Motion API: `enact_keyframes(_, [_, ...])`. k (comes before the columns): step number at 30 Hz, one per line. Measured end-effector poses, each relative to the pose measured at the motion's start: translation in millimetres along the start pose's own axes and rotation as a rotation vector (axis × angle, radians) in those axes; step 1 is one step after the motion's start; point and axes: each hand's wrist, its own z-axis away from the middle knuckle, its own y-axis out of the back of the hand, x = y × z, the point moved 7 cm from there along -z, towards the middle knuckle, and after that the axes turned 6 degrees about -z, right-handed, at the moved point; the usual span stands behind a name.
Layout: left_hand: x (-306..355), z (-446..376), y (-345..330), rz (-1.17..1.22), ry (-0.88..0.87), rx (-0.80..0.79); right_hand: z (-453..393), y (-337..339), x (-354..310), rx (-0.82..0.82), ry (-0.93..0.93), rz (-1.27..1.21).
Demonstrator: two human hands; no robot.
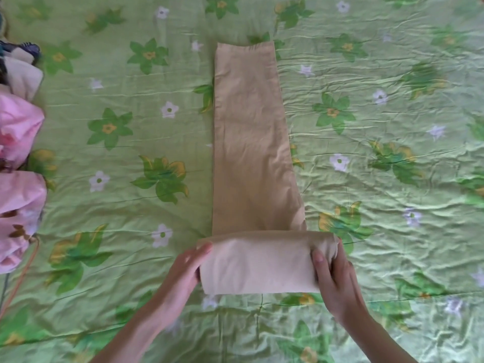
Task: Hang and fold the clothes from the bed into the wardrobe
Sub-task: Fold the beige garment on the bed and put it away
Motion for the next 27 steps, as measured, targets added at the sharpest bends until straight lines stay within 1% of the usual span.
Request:
enact_keyframes(2, [-12.7, -7.5, -1.2, 0.144, 0.023, 0.104, -17.1, -6.1, -2.9, 0.048, 0.036, 0.018])
enact_keyframes(3, [-21.6, -11.5, -1.7, 0.154, 0.020, 0.144, -25.9, -9.1, -4.4, 0.070, 0.038, 0.022])
enact_keyframes(4, [-27.8, -16.1, -2.2, 0.114, -0.016, 0.169, -34.7, -11.6, -3.4, 0.090, 0.031, 0.025])
enact_keyframes(6, [-18.2, -13.7, -13.0, -0.116, -0.150, 0.176, -49.5, -15.5, -0.3, 0.126, 0.017, 0.026])
enact_keyframes(8, [-14.0, -17.4, -19.8, -0.344, -0.221, 0.220, -60.4, -19.2, 4.4, 0.138, 0.005, 0.047])
enact_keyframes(11, [-14.3, -31.0, -14.3, -0.470, -0.302, 0.371, -71.0, -24.3, 11.3, 0.145, -0.010, 0.092])
enact_keyframes(14, [-20.8, -42.1, -11.8, -0.575, -0.293, 0.488, -71.6, -22.5, 14.8, 0.241, -0.011, 0.208])
enact_keyframes(15, [-20.1, -40.7, -14.7, -0.573, -0.297, 0.532, -69.2, -18.4, 12.6, 0.303, 0.016, 0.275])
enact_keyframes(17, [-17.7, -33.3, -19.9, -0.516, -0.310, 0.631, -62.2, -11.2, -1.3, 0.395, 0.165, 0.362])
enact_keyframes(18, [-16.2, -29.1, -20.7, -0.509, -0.324, 0.699, -58.5, -11.4, -8.8, 0.377, 0.271, 0.392])
enact_keyframes(19, [-13.3, -25.6, -21.1, -0.550, -0.354, 0.776, -54.9, -15.3, -13.2, 0.305, 0.379, 0.434])
enact_keyframes(20, [-7.8, -23.9, -23.5, -0.641, -0.417, 0.816, -50.9, -22.5, -14.2, 0.193, 0.472, 0.486])
enact_keyframes(21, [-0.2, -24.2, -29.9, -0.765, -0.515, 0.793, -47.1, -31.5, -11.4, 0.069, 0.533, 0.542])
enact_keyframes(22, [5.2, -26.8, -38.5, -0.892, -0.634, 0.713, -44.2, -39.9, -5.2, -0.037, 0.572, 0.598])
enact_keyframes(23, [6.4, -31.3, -47.3, -1.008, -0.742, 0.590, -42.8, -45.5, 1.4, -0.104, 0.592, 0.644])
enact_keyframes(24, [4.4, -35.9, -53.3, -1.102, -0.801, 0.462, -43.7, -48.5, 8.1, -0.136, 0.597, 0.674])
enact_keyframes(25, [-0.3, -40.4, -55.6, -1.176, -0.815, 0.360, -46.5, -50.1, 13.1, -0.152, 0.596, 0.691])
enact_keyframes(27, [-9.5, -48.4, -52.6, -1.291, -0.778, 0.246, -54.2, -53.7, 19.3, -0.188, 0.584, 0.710])
